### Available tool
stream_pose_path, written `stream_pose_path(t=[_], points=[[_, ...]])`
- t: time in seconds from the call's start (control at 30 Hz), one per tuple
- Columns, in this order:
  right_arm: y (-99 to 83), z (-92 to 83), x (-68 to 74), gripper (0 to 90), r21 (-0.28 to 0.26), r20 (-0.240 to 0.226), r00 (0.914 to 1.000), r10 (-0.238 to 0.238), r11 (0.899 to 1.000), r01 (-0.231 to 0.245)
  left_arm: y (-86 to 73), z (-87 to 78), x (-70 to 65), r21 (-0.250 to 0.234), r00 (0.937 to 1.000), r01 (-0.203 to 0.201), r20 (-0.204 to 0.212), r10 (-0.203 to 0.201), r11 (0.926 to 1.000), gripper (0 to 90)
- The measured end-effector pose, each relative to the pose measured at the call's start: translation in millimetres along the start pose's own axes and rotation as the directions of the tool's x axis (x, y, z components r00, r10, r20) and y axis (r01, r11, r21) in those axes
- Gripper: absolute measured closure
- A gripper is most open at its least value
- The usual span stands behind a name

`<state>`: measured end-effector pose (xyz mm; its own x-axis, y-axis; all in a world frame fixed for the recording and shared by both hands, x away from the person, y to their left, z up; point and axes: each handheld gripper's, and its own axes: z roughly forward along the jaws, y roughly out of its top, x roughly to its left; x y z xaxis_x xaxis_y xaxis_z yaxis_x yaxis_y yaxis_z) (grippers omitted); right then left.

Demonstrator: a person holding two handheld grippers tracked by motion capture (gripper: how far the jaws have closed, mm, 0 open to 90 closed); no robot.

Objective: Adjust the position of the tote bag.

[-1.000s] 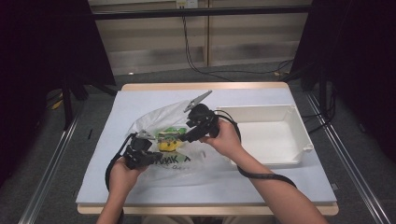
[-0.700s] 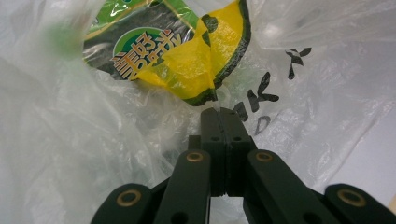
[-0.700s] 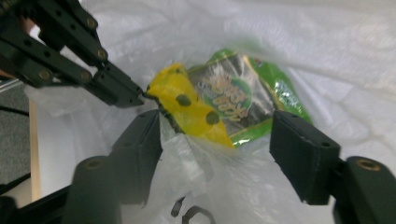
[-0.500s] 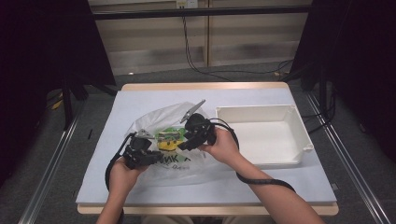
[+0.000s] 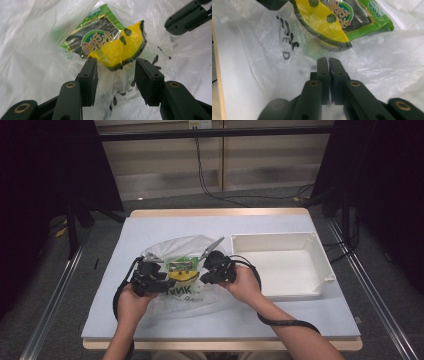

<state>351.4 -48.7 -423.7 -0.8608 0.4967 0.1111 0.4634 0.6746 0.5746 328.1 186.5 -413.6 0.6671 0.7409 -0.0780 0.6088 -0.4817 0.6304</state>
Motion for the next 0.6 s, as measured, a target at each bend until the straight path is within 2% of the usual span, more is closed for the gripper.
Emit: stream_pose_path(t=[0.07, 0.1, 0.13, 0.2, 0.27, 0.33, 0.37, 0.43, 0.5, 0.53, 0.6], points=[[-1.7, 1.1, -0.6, 88.5, 0.003, -0.003, 1.0000, 0.001, 1.000, -0.001, 1.5, 2.7, -0.2, -0.002, 1.0000, -0.005, -0.002, 0.005, 1.0000, 57.1], [-1.9, 1.0, -0.9, 88.5, 0.001, 0.001, 1.0000, 0.001, 1.000, -0.001, 2.4, 4.2, 0.2, 0.010, 0.9998, -0.011, 0.018, 0.011, 0.9999, 61.4], [-1.8, 0.6, -0.8, 88.5, -0.005, -0.001, 1.0000, 0.009, 1.000, -0.009, 2.4, 6.3, 0.0, 0.019, 0.9993, -0.025, 0.027, 0.025, 0.9995, 69.5], [-1.4, -0.7, -0.9, 87.8, -0.014, -0.002, 0.9999, 0.015, 1.000, -0.015, 1.8, 9.3, -1.5, 0.027, 0.9987, -0.030, 0.042, 0.029, 0.9992, 80.1], [-0.8, -1.5, -2.2, 81.4, -0.031, -0.003, 0.9998, 0.017, 0.999, -0.017, 0.4, 11.3, -1.7, 0.043, 0.9967, -0.040, 0.073, 0.036, 0.9983, 86.3], [0.1, -2.4, -1.6, 70.0, -0.053, 0.012, 0.9996, 0.026, 0.998, -0.025, -1.0, 11.3, -3.6, 0.052, 0.9960, -0.041, 0.082, 0.037, 0.9978, 88.6], [1.2, -2.8, -1.5, 64.8, -0.065, 0.011, 0.9996, 0.027, 0.998, -0.026, -1.8, 11.4, -5.2, 0.057, 0.9942, -0.048, 0.099, 0.042, 0.9972, 89.1], [3.9, -3.5, 0.6, 60.1, -0.082, 0.013, 0.9995, 0.030, 0.996, -0.029, -3.5, 10.6, -9.0, 0.075, 0.9914, -0.068, 0.117, 0.059, 0.9949, 89.3], [7.3, -3.7, 3.2, 50.7, -0.099, 0.014, 0.9994, 0.031, 0.995, -0.030, -6.1, 9.8, -10.9, 0.073, 0.9899, -0.075, 0.126, 0.066, 0.9945, 89.4], [9.3, -2.6, 3.9, 47.0, -0.102, 0.012, 0.9995, 0.029, 0.994, -0.027, -7.4, 9.1, -11.1, 0.070, 0.9897, -0.067, 0.131, 0.057, 0.9953, 89.4], [12.8, 0.5, 6.1, 41.5, -0.099, 0.003, 0.9997, 0.025, 0.995, -0.025, -9.4, 7.5, -10.0, 0.078, 0.9881, -0.074, 0.141, 0.063, 0.9942, 89.4]])
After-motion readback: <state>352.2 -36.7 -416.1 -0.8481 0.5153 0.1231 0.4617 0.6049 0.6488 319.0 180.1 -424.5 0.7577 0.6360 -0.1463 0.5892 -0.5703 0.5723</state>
